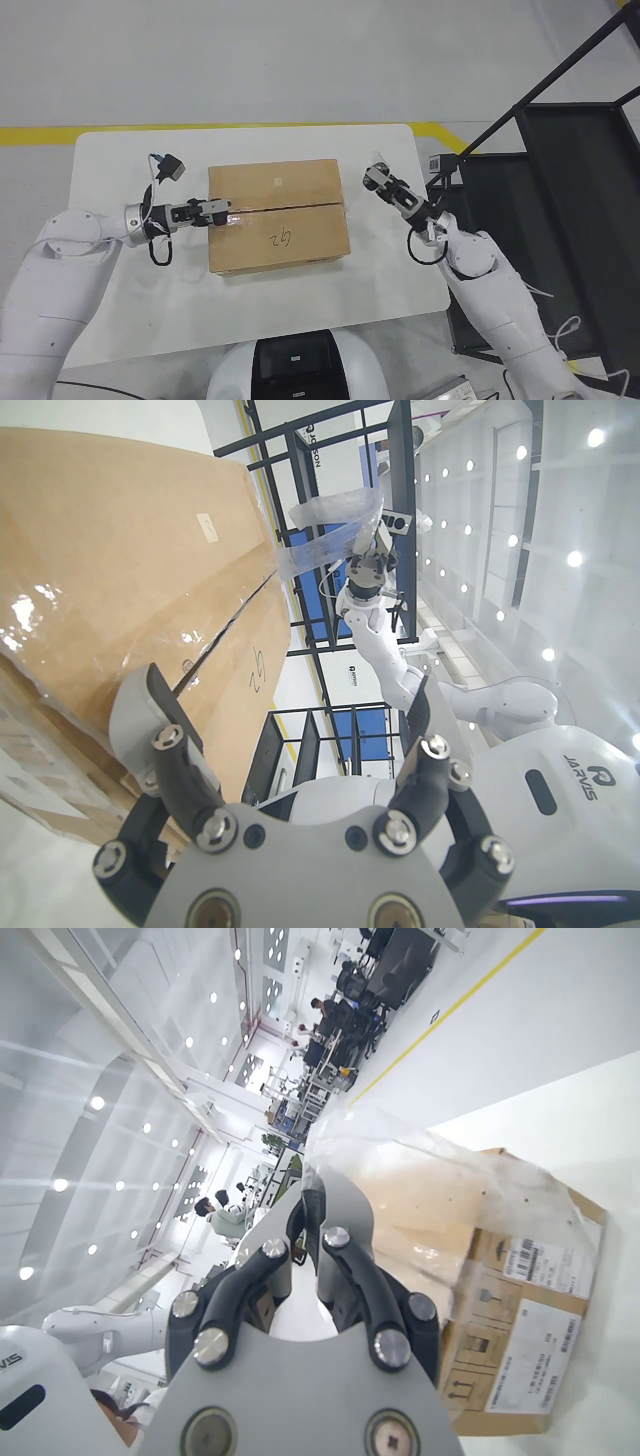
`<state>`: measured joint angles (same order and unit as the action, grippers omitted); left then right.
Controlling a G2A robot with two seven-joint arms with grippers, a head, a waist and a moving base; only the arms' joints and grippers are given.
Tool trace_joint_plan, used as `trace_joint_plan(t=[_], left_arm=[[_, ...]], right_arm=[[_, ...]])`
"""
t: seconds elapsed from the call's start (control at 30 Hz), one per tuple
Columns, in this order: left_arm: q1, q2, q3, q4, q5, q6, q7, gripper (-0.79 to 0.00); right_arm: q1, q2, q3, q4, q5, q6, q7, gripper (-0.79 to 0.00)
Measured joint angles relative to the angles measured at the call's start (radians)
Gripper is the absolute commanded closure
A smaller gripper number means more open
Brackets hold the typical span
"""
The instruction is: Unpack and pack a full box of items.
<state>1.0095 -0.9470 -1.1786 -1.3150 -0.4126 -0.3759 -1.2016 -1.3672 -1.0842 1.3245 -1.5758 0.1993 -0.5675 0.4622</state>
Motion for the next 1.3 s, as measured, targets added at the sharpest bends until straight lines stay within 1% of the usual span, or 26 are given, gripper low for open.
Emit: trace_joint_plan(t=[0.23, 0.37, 0.57, 0.77, 0.97, 1.13, 1.3], left_arm=[[0.008, 0.001, -0.004, -0.005, -0.002, 0.007, -0.010, -0.785], [0.003, -0.001, 0.007, 0.002, 0.011, 0.015, -0.011, -0.785], [-0.009, -0.005, 0.024, 0.011, 0.024, 0.023, -0.012, -0.785], [-0.021, -0.010, 0.038, 0.016, 0.027, 0.021, -0.013, -0.785], [-0.018, -0.009, 0.012, 0.018, -0.008, 0.002, 0.014, -0.785], [-0.012, -0.006, -0.016, 0.026, -0.019, 0.040, 0.060, -0.785], [-0.018, -0.004, -0.009, 0.026, 0.025, 0.085, 0.059, -0.785]], right_arm=[[0.034, -0.016, -0.081, -0.056, -0.101, 0.081, -0.029, 0.000], [0.047, -0.024, -0.110, -0.059, -0.137, 0.098, -0.057, 0.000], [0.013, -0.022, -0.071, -0.061, -0.166, 0.083, -0.117, 0.000], [-0.043, -0.017, -0.016, -0.108, -0.228, 0.087, -0.162, 0.000], [-0.070, -0.018, -0.006, -0.144, -0.288, 0.114, -0.189, 0.000], [-0.070, -0.021, -0.006, -0.150, -0.308, 0.126, -0.208, 0.000], [-0.070, -0.023, 0.004, -0.155, -0.323, 0.135, -0.225, 0.000]])
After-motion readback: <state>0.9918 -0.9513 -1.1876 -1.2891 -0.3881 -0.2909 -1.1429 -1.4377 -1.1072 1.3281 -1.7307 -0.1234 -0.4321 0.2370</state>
